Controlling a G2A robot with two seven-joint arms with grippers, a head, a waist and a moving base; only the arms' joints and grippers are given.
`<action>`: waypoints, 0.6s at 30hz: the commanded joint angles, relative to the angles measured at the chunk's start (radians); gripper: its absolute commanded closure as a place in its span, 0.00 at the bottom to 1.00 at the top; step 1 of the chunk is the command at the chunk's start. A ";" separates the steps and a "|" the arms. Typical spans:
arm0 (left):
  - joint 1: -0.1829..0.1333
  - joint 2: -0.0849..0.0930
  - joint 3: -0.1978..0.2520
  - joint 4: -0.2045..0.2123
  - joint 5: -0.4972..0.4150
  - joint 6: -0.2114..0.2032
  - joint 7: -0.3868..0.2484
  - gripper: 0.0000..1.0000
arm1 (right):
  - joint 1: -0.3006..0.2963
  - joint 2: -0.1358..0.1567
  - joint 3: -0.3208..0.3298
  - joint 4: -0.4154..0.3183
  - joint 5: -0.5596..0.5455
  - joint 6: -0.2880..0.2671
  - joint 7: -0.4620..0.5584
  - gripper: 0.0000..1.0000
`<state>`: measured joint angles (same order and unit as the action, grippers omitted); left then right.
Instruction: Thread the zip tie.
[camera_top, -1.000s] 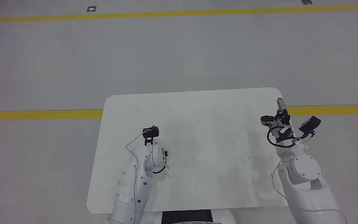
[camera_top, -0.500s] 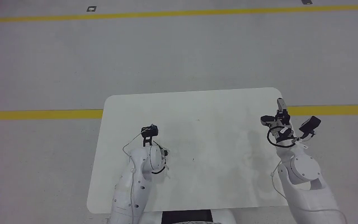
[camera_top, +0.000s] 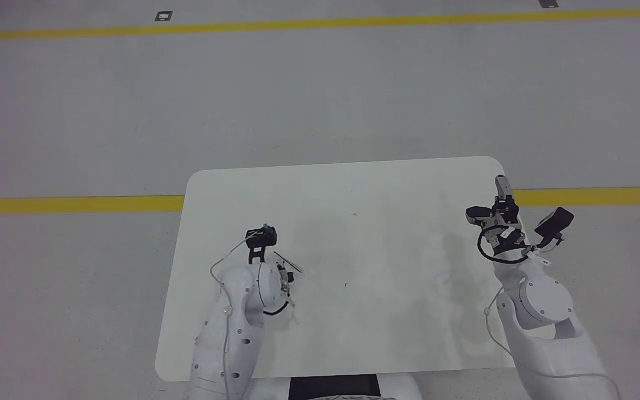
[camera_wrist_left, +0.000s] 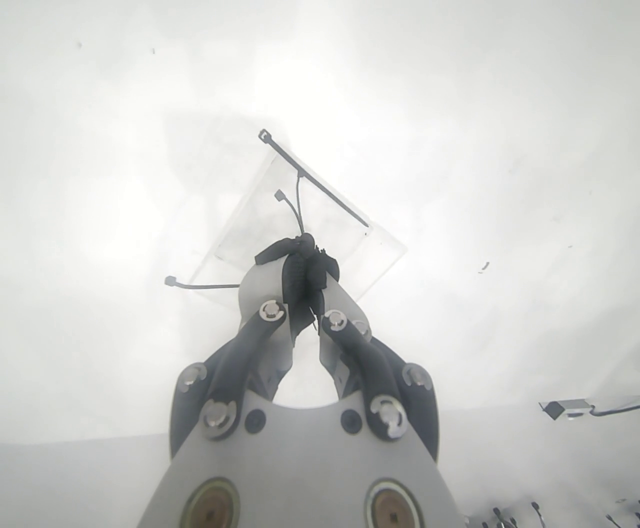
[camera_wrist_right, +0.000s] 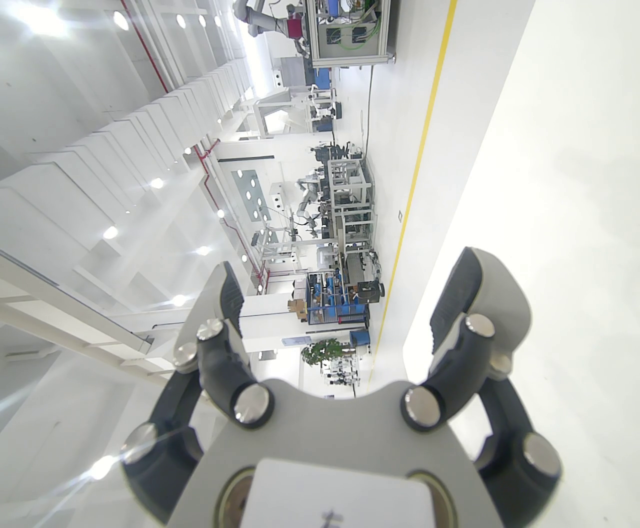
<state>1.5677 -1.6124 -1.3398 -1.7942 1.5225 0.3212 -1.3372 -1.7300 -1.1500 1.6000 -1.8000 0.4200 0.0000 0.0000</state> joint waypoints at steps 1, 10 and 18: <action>-0.003 0.002 -0.001 0.000 0.003 -0.001 -0.020 1.00 | 0.000 0.000 0.000 0.000 0.000 0.000 0.000 0.00; -0.013 0.011 -0.007 -0.003 -0.018 0.002 -0.041 1.00 | 0.000 0.000 0.000 0.000 0.000 0.000 0.000 0.00; -0.006 0.021 -0.023 -0.020 -0.080 -0.020 -0.053 1.00 | 0.000 0.000 0.000 0.000 0.000 0.000 0.000 0.00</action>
<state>1.5607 -1.5929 -1.3601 -1.8149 1.4558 0.3048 -1.3903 -1.7300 -1.1500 1.6000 -1.8000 0.4200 0.0000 0.0000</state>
